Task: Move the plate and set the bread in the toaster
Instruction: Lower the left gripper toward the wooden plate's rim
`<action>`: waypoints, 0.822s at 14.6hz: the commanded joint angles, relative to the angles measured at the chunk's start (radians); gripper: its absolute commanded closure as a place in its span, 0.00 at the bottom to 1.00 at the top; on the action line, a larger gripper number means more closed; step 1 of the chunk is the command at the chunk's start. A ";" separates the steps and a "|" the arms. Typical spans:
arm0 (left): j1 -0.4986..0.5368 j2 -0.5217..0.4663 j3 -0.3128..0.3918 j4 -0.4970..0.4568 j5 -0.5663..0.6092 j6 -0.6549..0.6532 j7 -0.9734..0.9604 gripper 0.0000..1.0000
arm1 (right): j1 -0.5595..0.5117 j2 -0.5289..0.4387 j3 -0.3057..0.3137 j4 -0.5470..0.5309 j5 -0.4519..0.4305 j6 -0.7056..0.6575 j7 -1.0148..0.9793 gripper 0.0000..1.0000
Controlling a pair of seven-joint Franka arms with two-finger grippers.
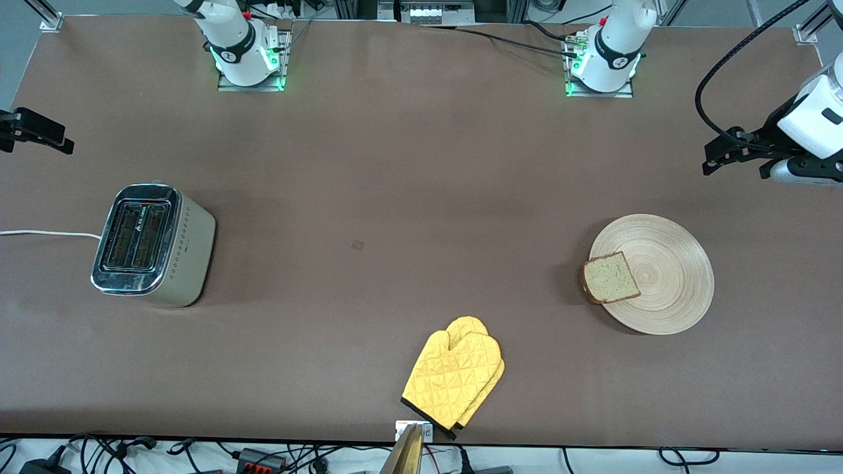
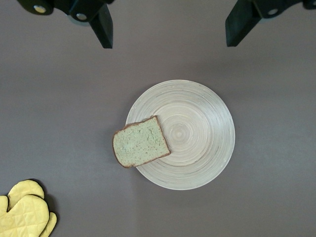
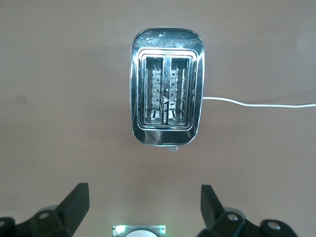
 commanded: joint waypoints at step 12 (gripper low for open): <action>-0.003 0.031 0.010 0.035 -0.008 -0.073 0.023 0.00 | -0.008 -0.006 -0.011 0.008 0.010 -0.015 0.010 0.00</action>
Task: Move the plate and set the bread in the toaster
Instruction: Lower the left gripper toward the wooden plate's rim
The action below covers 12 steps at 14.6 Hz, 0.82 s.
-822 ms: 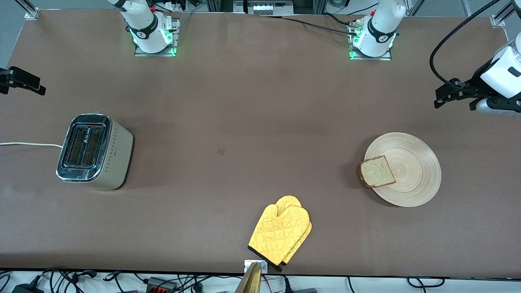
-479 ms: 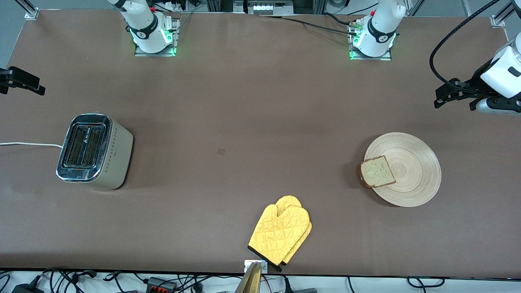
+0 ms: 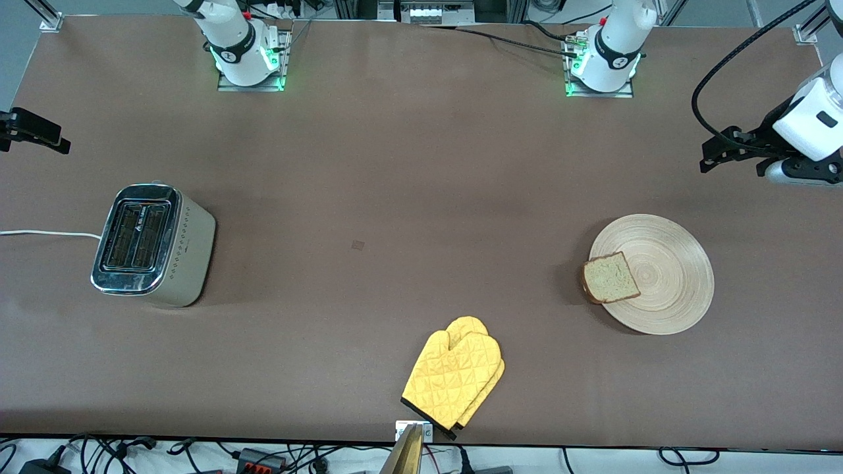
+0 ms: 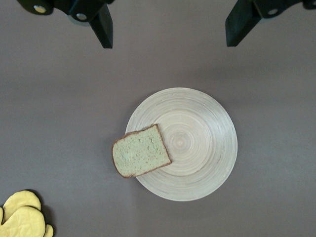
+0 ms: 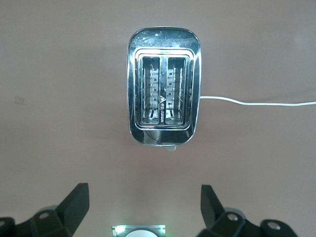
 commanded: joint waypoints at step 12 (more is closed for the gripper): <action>0.351 0.343 0.010 0.172 -0.249 -0.094 0.350 0.00 | -0.004 -0.001 0.002 0.008 0.015 -0.010 0.002 0.00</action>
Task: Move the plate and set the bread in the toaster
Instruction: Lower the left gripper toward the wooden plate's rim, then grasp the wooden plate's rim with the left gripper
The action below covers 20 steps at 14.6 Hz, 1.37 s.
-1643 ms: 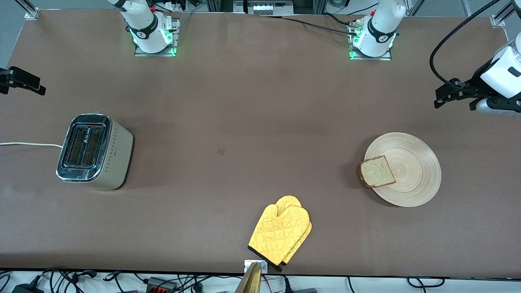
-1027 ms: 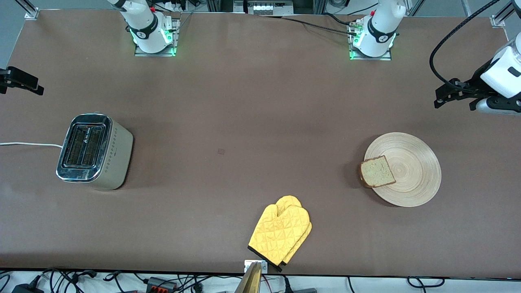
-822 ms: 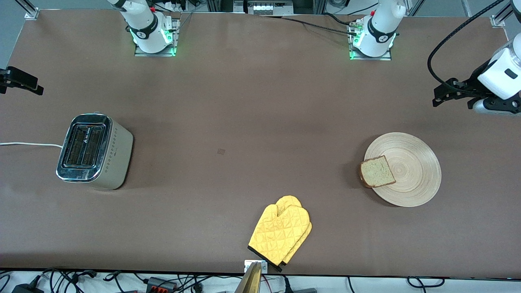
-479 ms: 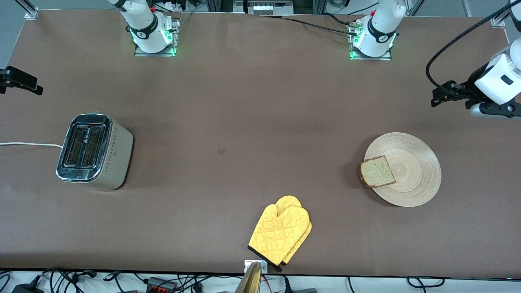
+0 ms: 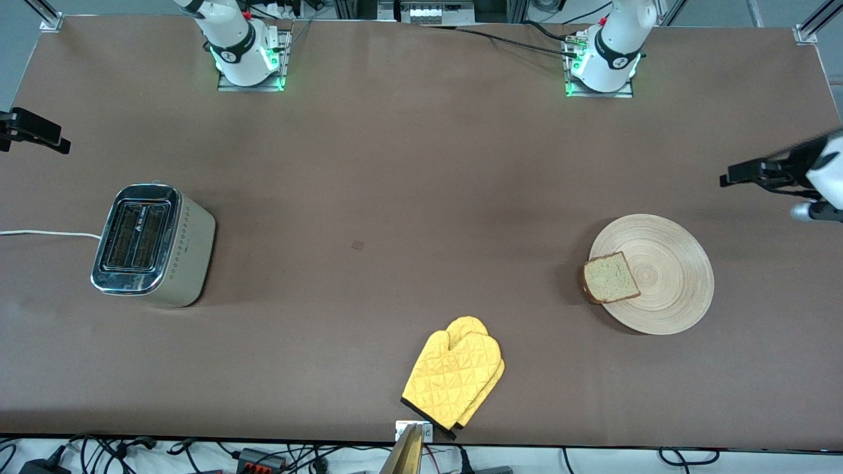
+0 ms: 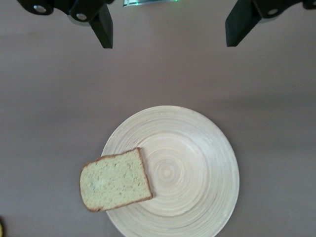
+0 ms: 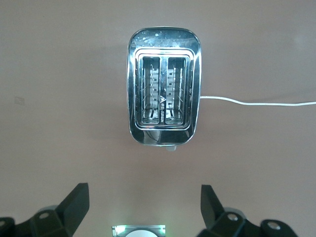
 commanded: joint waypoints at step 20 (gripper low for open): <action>0.373 0.735 -0.010 0.163 -0.726 0.111 0.649 0.44 | -0.006 0.003 0.000 0.008 -0.014 -0.007 -0.004 0.00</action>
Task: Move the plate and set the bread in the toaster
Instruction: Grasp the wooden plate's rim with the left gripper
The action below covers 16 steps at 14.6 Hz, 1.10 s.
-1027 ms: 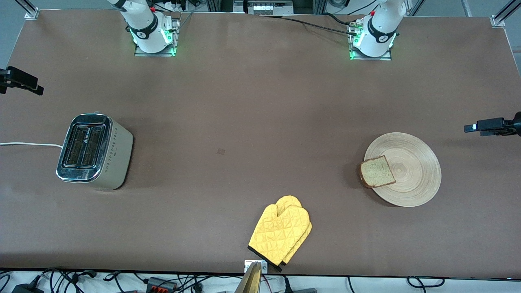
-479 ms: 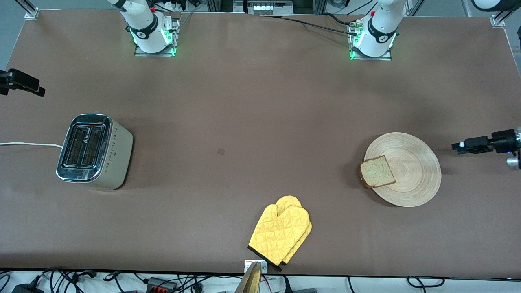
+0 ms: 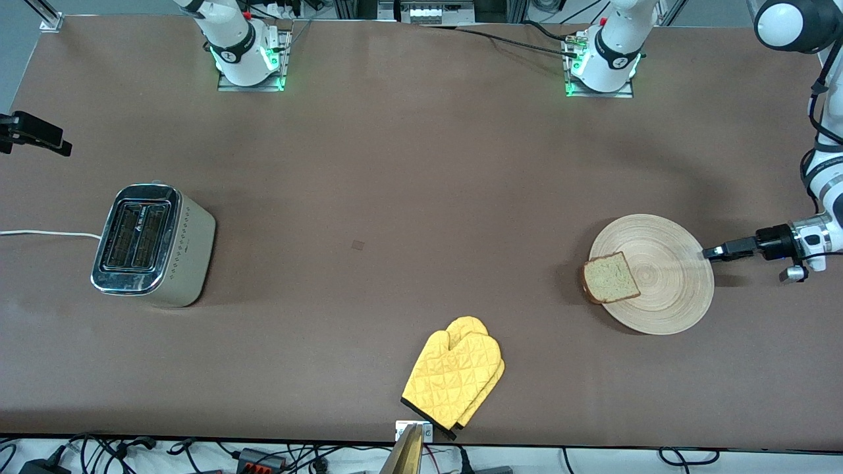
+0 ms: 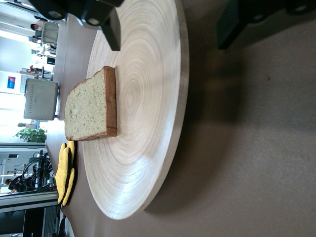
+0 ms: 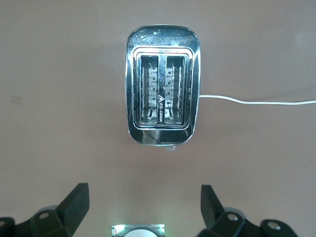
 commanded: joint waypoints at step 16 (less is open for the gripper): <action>-0.021 0.034 -0.137 0.074 -0.030 -0.289 0.027 0.99 | -0.009 0.005 0.001 0.007 -0.009 -0.004 -0.004 0.00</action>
